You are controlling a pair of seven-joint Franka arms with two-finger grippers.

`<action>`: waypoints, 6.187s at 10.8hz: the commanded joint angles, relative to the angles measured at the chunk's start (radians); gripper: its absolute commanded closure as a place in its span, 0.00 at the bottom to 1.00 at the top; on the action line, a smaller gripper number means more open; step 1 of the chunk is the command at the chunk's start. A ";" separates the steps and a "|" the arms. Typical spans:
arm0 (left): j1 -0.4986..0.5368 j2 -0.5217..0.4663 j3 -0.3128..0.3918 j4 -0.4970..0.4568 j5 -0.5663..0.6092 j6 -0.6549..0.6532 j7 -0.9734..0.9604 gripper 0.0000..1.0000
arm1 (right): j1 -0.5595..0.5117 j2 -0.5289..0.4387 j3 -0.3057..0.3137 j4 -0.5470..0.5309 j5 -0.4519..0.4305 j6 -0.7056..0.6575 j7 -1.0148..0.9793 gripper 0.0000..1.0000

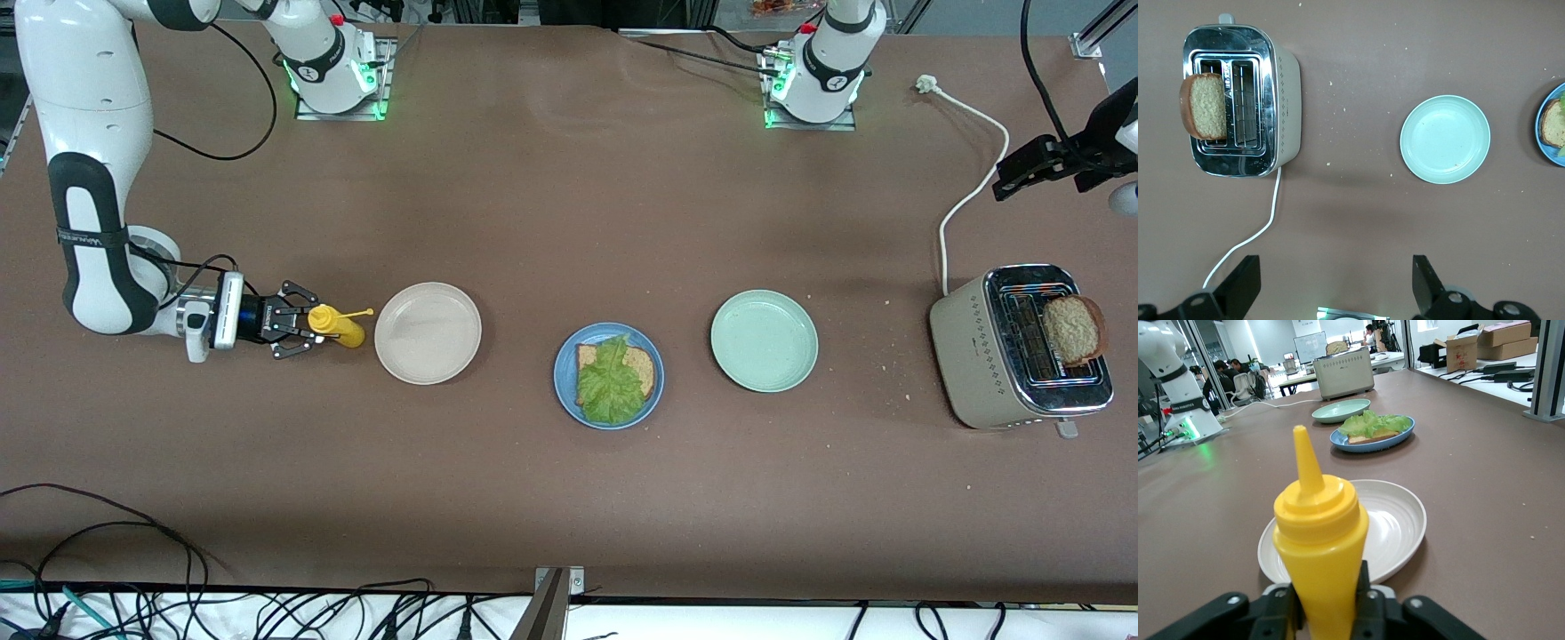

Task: Make sandwich in blue plate with both arms

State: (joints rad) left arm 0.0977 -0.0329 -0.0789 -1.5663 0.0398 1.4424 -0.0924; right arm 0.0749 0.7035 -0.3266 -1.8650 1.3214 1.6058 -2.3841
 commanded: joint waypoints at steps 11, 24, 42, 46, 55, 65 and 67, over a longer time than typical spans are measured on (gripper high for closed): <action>0.002 0.004 -0.012 0.020 0.015 -0.024 0.008 0.00 | 0.329 0.011 0.000 0.593 -0.696 0.075 1.006 0.87; 0.005 0.004 -0.009 0.020 0.014 -0.031 0.010 0.00 | 0.905 0.080 -0.002 0.645 -1.639 0.232 1.832 0.85; 0.077 0.087 -0.004 0.020 0.004 -0.014 -0.003 0.00 | 0.722 -0.015 -0.022 0.725 -1.304 0.163 1.586 0.85; 0.138 0.093 0.001 0.022 -0.055 -0.024 -0.001 0.00 | 0.530 -0.075 -0.022 0.724 -0.963 0.073 1.313 0.85; 0.087 0.140 -0.038 0.017 0.055 -0.065 0.002 0.00 | 0.079 -0.070 -0.012 0.525 -0.467 -0.242 0.384 0.85; 0.306 0.455 -0.036 0.124 0.190 0.294 0.370 0.00 | -0.055 0.224 -0.005 0.426 -0.228 -0.372 -0.159 0.84; 0.313 0.491 -0.035 0.114 0.192 0.314 0.369 0.00 | -0.061 0.234 -0.005 0.428 -0.228 -0.373 -0.159 0.62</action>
State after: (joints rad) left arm 0.4145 0.4179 -0.1038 -1.4820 0.2483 1.7551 0.2581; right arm 0.0339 0.9291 -0.3434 -1.4503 1.0756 1.2606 -2.5349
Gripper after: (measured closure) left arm 0.000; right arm 0.815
